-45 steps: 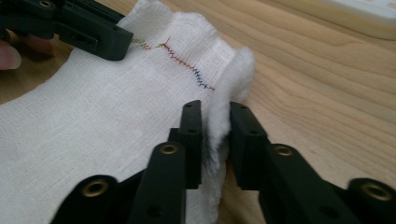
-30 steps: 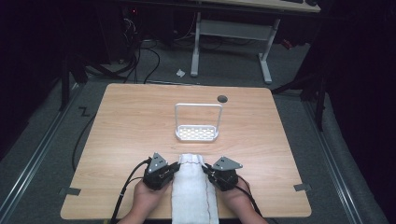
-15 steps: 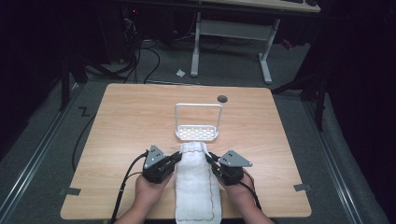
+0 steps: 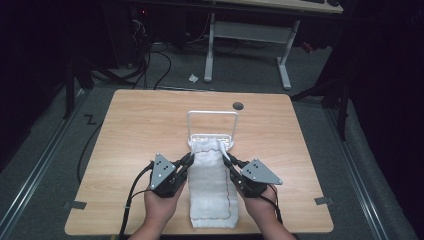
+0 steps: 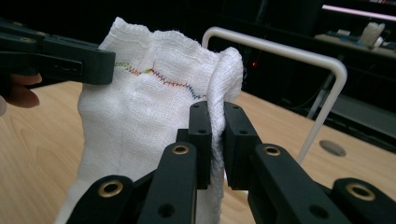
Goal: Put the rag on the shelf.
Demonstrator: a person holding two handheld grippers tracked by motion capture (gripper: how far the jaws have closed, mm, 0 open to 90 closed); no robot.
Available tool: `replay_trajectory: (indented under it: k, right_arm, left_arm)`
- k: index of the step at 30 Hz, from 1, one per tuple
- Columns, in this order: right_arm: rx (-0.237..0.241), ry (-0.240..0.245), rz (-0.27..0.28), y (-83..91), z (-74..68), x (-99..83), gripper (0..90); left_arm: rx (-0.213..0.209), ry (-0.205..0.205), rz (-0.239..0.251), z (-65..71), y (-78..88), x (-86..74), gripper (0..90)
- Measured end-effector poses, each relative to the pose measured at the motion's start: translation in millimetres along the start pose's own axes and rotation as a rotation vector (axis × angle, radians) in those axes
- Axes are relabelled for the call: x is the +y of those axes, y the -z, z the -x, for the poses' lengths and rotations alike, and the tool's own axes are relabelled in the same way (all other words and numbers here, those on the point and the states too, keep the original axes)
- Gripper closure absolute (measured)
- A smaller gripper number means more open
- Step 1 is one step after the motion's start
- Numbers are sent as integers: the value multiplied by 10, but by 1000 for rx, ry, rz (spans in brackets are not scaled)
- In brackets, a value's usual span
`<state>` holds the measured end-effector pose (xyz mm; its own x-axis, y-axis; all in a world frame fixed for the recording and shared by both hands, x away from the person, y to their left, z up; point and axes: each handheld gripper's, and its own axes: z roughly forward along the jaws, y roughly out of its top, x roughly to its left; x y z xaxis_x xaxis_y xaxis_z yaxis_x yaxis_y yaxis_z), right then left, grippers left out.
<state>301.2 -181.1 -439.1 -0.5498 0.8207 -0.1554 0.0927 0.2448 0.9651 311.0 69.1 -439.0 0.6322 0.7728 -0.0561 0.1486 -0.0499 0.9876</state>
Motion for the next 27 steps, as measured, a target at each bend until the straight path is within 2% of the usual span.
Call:
replay_trajectory:
  k: [15,21,27]
  right_arm:
    - [-23,16,144,127,76,497,834]
    - [-27,26,165,118,122,649,834]
    - [-42,25,175,51,208,761,834]
  left_arm:
    - [-12,-50,157,31,123,486,860]
    - [-4,-77,185,-45,75,711,861]
    - [0,-109,183,-115,-59,871,862]
